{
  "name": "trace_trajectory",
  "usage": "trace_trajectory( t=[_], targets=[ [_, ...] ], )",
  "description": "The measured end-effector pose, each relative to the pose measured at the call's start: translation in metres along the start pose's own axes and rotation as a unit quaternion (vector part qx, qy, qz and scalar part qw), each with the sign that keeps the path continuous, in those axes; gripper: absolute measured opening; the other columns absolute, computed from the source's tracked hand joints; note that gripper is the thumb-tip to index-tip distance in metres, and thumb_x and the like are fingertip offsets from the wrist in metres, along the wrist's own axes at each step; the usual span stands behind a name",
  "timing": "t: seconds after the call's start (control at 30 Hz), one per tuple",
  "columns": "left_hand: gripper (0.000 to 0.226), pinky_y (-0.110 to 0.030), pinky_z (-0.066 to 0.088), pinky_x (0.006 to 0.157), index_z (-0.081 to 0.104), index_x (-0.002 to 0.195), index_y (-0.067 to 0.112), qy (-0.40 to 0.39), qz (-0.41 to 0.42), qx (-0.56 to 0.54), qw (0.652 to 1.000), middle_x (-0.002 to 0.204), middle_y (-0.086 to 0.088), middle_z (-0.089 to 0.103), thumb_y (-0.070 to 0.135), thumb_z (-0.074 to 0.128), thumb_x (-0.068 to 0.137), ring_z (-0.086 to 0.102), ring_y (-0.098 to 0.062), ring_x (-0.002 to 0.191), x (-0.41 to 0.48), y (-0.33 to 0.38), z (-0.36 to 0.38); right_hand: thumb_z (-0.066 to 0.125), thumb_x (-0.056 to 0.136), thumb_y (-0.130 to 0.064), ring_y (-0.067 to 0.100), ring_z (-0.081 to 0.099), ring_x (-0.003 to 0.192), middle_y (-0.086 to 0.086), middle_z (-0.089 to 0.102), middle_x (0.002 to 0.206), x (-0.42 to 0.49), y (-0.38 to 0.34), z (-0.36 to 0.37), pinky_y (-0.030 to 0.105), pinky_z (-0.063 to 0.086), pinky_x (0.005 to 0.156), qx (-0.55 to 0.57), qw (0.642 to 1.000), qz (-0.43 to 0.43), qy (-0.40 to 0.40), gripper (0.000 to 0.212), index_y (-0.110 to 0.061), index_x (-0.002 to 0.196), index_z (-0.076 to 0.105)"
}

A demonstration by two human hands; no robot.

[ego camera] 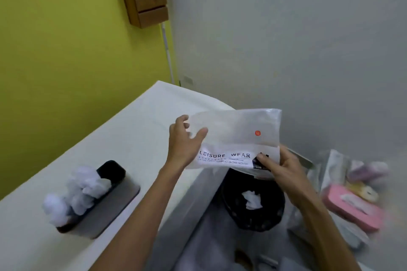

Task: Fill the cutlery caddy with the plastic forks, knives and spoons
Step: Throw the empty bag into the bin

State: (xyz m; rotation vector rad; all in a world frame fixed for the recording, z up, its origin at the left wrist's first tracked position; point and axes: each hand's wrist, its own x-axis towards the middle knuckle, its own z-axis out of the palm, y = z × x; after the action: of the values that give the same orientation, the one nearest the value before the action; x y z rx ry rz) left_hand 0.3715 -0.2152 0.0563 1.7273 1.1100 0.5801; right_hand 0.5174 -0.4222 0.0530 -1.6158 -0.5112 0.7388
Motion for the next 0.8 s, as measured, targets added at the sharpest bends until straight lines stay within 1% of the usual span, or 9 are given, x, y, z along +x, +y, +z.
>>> trace_trajectory(
  t=[0.07, 0.13, 0.23, 0.33, 0.47, 0.53, 0.6, 0.7, 0.8],
  targets=[
    [0.07, -0.027, 0.039, 0.103, 0.036, 0.149, 0.019, -0.036, 0.021, 0.072, 0.997, 0.141, -0.006, 0.035, 0.031, 0.07, 0.09, 0.045, -0.021, 0.126, -0.007, -0.02, 0.039, 0.063, 0.094, -0.006, 0.008, 0.073, 0.087, -0.002, 0.076, 0.1, -0.002, 0.02, -0.011, 0.022, 0.058, 0.064, -0.037, 0.999, 0.022, 0.025, 0.024, -0.021, 0.112, 0.066],
    [0.069, -0.034, 0.035, 0.112, 0.039, 0.15, 0.017, -0.093, 0.039, 0.158, 0.982, 0.146, -0.01, 0.034, 0.028, 0.069, 0.089, 0.038, -0.026, 0.135, -0.009, -0.037, 0.088, 0.064, 0.093, -0.008, 0.003, 0.072, 0.08, -0.002, 0.075, 0.097, 0.006, 0.04, -0.027, 0.025, 0.059, 0.059, -0.091, 0.993, 0.036, 0.061, 0.023, -0.024, 0.108, 0.066],
    [0.052, -0.036, 0.036, 0.111, 0.053, 0.14, 0.015, -0.225, 0.008, 0.215, 0.95, 0.146, -0.008, 0.045, 0.027, 0.064, 0.091, 0.044, -0.027, 0.135, -0.017, -0.058, 0.169, 0.064, 0.089, -0.014, 0.008, 0.067, 0.077, -0.008, 0.07, 0.086, 0.023, 0.08, -0.059, 0.039, 0.059, 0.071, -0.202, 0.969, 0.089, 0.109, 0.015, -0.026, 0.096, 0.064],
    [0.035, -0.038, 0.044, 0.105, 0.066, 0.128, 0.012, -0.298, -0.036, 0.204, 0.932, 0.135, -0.011, 0.061, 0.022, 0.055, 0.095, 0.054, -0.03, 0.127, -0.017, -0.081, 0.233, 0.059, 0.09, -0.017, 0.017, 0.063, 0.078, -0.001, 0.068, 0.091, 0.048, 0.13, -0.081, 0.038, 0.055, 0.072, -0.285, 0.943, 0.133, 0.111, 0.012, -0.022, 0.1, 0.06],
    [0.033, -0.04, 0.043, 0.107, 0.066, 0.126, 0.013, -0.325, -0.107, 0.192, 0.92, 0.136, -0.01, 0.062, 0.02, 0.047, 0.1, 0.055, -0.031, 0.127, -0.005, -0.13, 0.295, 0.053, 0.092, -0.02, 0.024, 0.056, 0.077, 0.006, 0.065, 0.094, 0.089, 0.203, -0.096, 0.041, 0.05, 0.077, -0.368, 0.909, 0.175, 0.088, 0.014, -0.015, 0.105, 0.054],
    [0.036, -0.038, 0.042, 0.109, 0.063, 0.132, 0.015, -0.321, -0.131, 0.196, 0.917, 0.139, -0.01, 0.06, 0.019, 0.046, 0.101, 0.054, -0.03, 0.129, 0.003, -0.155, 0.315, 0.054, 0.093, -0.023, 0.026, 0.056, 0.078, 0.008, 0.064, 0.094, 0.11, 0.236, -0.095, 0.04, 0.048, 0.075, -0.365, 0.907, 0.198, 0.064, 0.016, -0.013, 0.105, 0.051],
    [0.039, -0.035, 0.04, 0.111, 0.06, 0.137, 0.017, -0.311, -0.161, 0.197, 0.916, 0.144, -0.008, 0.057, 0.02, 0.045, 0.101, 0.052, -0.028, 0.133, 0.011, -0.18, 0.332, 0.058, 0.093, -0.03, 0.031, 0.06, 0.086, 0.012, 0.063, 0.101, 0.131, 0.27, -0.092, 0.037, 0.047, 0.071, -0.348, 0.91, 0.223, 0.03, 0.026, -0.011, 0.107, 0.046],
    [0.039, -0.034, 0.042, 0.108, 0.062, 0.135, 0.016, -0.308, -0.183, 0.191, 0.914, 0.142, -0.009, 0.059, 0.014, 0.046, 0.099, 0.054, -0.029, 0.13, 0.02, -0.2, 0.342, 0.06, 0.095, -0.036, 0.037, 0.059, 0.104, 0.018, 0.059, 0.117, 0.151, 0.304, -0.09, 0.032, 0.038, 0.071, -0.346, 0.899, 0.269, -0.014, 0.047, -0.003, 0.124, 0.044],
    [0.039, -0.037, 0.048, 0.103, 0.063, 0.134, 0.016, -0.287, -0.19, 0.194, 0.918, 0.139, -0.012, 0.061, 0.011, 0.045, 0.1, 0.057, -0.033, 0.125, 0.025, -0.209, 0.338, 0.057, 0.097, -0.032, 0.037, 0.059, 0.104, 0.019, 0.06, 0.12, 0.164, 0.313, -0.082, 0.032, 0.039, 0.071, -0.343, 0.895, 0.285, -0.031, 0.043, -0.002, 0.127, 0.046]
  ],
)
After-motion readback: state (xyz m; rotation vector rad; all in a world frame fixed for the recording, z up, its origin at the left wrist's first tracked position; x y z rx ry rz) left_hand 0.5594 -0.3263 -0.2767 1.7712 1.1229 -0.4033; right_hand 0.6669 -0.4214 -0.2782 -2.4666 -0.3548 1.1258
